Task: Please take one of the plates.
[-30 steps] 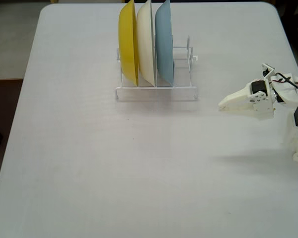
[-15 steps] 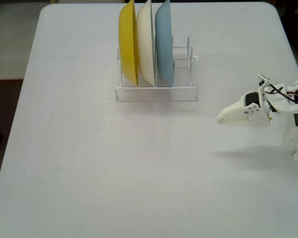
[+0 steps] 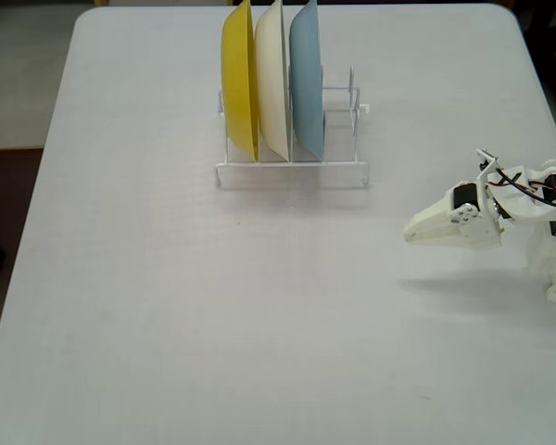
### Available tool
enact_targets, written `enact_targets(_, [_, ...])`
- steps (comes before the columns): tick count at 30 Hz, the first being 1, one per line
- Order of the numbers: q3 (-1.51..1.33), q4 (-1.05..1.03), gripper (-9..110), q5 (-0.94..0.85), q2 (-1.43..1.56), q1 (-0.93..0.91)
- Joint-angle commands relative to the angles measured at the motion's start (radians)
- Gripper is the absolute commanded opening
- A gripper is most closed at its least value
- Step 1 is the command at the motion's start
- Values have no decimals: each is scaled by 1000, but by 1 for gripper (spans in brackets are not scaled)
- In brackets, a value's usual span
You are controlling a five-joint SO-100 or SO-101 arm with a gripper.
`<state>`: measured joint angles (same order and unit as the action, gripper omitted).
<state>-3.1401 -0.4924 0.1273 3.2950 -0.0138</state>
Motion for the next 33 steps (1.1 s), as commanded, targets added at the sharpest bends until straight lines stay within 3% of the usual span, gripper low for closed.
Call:
enact_targets(1, [5,-21,0,-9,12,-3])
enact_targets(17, [5,-146,0,-63,12,-2])
enact_targets(33, [3,-140,0,8,14,-8])
